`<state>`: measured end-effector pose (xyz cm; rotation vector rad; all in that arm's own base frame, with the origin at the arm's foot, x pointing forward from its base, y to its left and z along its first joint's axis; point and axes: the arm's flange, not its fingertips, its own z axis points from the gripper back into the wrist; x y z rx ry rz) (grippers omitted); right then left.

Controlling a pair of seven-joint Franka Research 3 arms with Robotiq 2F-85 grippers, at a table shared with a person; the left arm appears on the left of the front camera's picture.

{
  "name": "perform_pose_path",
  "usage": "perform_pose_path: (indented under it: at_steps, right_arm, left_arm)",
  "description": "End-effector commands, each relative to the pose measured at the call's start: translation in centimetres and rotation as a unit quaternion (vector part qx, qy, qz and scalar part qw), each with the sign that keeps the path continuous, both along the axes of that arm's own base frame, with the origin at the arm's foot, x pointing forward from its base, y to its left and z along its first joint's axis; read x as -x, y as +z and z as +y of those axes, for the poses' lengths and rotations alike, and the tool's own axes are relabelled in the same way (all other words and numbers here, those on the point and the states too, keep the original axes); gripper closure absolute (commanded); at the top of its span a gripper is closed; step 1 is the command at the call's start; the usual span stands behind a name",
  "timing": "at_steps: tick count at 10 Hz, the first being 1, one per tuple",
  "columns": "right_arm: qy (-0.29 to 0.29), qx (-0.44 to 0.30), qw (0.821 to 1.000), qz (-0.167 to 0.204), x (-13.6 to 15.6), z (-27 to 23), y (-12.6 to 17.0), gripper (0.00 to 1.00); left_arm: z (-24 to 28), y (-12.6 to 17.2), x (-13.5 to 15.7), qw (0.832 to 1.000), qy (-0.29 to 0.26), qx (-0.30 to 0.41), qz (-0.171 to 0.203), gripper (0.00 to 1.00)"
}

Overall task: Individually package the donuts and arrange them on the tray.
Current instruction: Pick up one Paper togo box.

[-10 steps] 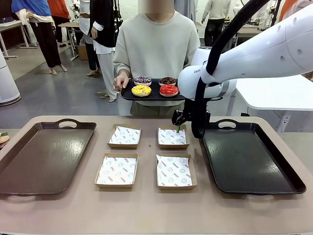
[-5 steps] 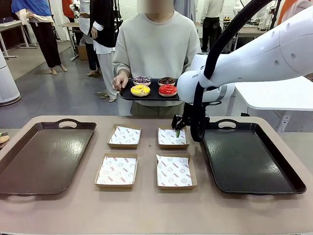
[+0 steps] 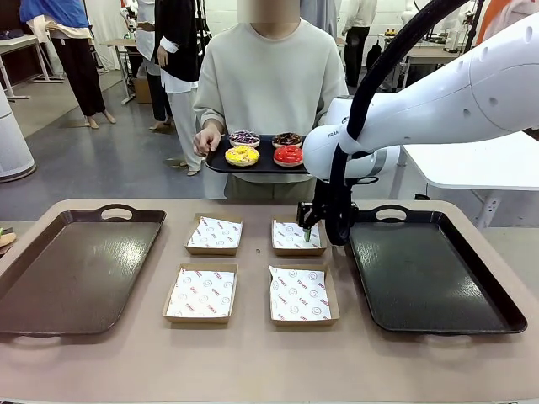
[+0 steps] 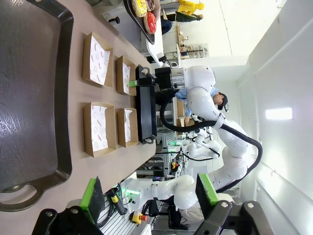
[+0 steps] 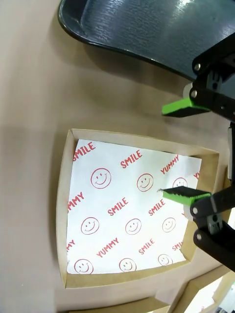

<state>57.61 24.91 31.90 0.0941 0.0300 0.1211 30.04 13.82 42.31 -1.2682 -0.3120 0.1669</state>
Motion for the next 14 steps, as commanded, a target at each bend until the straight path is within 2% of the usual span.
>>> perform_pose_path:
  at_steps: [1, 2, 3, 4, 5, 8, 9, 11, 14]
  right_arm:
    - [-0.002, 0.016, 1.0, -0.01, -0.7, 0.3, 0.1, 1.0]
    - [-0.007, 0.016, 1.0, -0.013, -0.8, 0.3, 0.1, 1.0]
    - [-0.011, 0.015, 1.0, -0.016, -0.8, 0.2, 0.1, 0.86]
    - [-0.016, 0.016, 1.0, -0.02, -0.8, 0.2, 0.2, 0.96]
    - [-0.019, 0.016, 0.999, -0.025, -0.8, 0.1, 0.3, 1.0]
    - [-0.049, 0.014, 0.997, -0.055, -0.7, -0.1, 1.1, 1.0]
    - [-0.059, 0.017, 0.997, -0.056, -0.6, -0.1, 1.6, 1.0]
    - [-0.055, 0.007, 0.998, -0.025, 0.8, 0.8, 5.4, 1.0]
    - [-0.036, 0.036, 0.998, -0.024, 2.5, 1.3, 13.7, 1.0]
  left_arm:
    - [0.0, 0.1, -0.1, 1.0, 0.004, 0.005, -0.006, 0.0]
    - [0.0, 0.1, -0.1, 1.0, 0.004, 0.005, -0.006, 0.0]
    - [0.0, 0.1, -0.1, 1.0, 0.004, 0.005, -0.006, 0.0]
    - [0.0, 0.1, -0.1, 1.0, 0.004, 0.005, -0.006, 0.0]
    - [0.0, 0.1, -0.1, 1.0, 0.004, 0.005, -0.006, 0.0]
    - [0.0, 0.1, -0.1, 1.0, 0.004, 0.005, -0.006, 0.0]
    - [0.0, 0.1, -0.1, 1.0, 0.004, 0.005, -0.006, 0.0]
    - [0.0, 0.1, -0.1, 1.0, 0.004, 0.005, -0.006, 0.0]
    - [0.0, 0.1, -0.1, 1.0, 0.004, 0.005, -0.006, 0.0]
